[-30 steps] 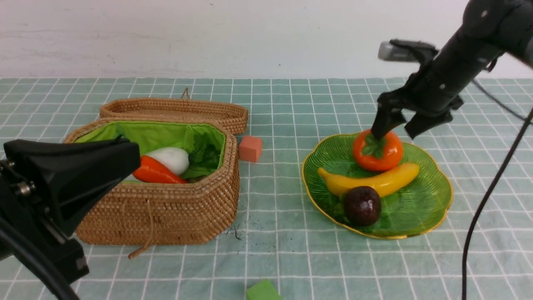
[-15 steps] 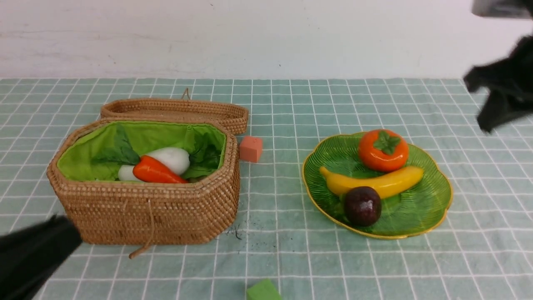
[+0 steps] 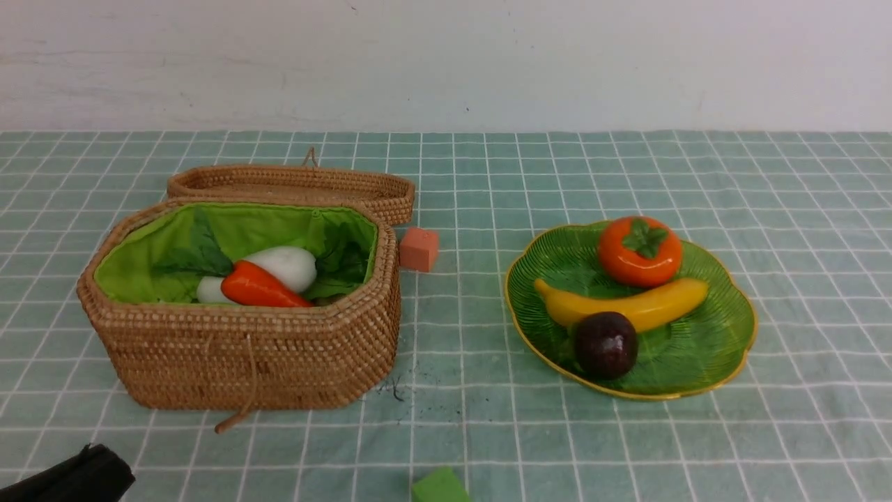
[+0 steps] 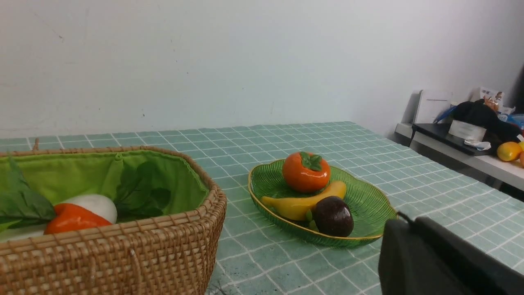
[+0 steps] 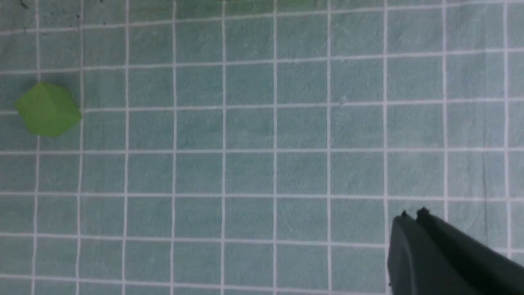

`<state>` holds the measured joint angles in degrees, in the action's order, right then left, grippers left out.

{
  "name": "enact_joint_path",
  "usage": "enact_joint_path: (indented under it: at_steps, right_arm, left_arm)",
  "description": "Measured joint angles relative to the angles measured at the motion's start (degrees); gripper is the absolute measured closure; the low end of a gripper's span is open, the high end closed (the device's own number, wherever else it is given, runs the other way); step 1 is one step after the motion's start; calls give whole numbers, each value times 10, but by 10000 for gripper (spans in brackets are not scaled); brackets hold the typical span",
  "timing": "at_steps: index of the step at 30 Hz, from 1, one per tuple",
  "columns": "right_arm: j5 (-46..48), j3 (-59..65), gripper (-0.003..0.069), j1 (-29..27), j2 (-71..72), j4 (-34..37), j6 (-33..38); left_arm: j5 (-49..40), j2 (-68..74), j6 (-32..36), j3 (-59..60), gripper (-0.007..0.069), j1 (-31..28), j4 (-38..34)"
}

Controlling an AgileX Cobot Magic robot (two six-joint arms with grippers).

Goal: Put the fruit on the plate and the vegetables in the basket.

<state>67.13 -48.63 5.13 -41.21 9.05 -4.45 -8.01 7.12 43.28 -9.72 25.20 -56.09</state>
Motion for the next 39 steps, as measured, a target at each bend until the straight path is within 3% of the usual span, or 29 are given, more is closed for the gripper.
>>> enact_joint_path:
  at_steps: [5,13,22,27,31,33,39]
  right_arm:
    - [-151,86,653,0,157,-8,-1]
    - [-192,150,645,0,285,-16,-2]
    - [-212,174,638,0,317,-31,-2]
    - [-377,309,677,-18,358,-80,2]
    - [-447,435,677,-36,402,-87,2]
    - [-465,489,677,-39,415,-87,2]
    - [-459,497,677,-39,419,-91,2]
  left_arm:
    - [1,0,0,2,638,0,-1]
    - [1,0,0,2,638,0,-1]
    - [1,0,0,2,638,0,-1]
    - [1,0,0,2,638,0,-2]
    - [3,0,0,2,638,0,-2]
    - [3,0,0,2,636,0,-2]
    - [4,-1,0,2,634,0,-2]
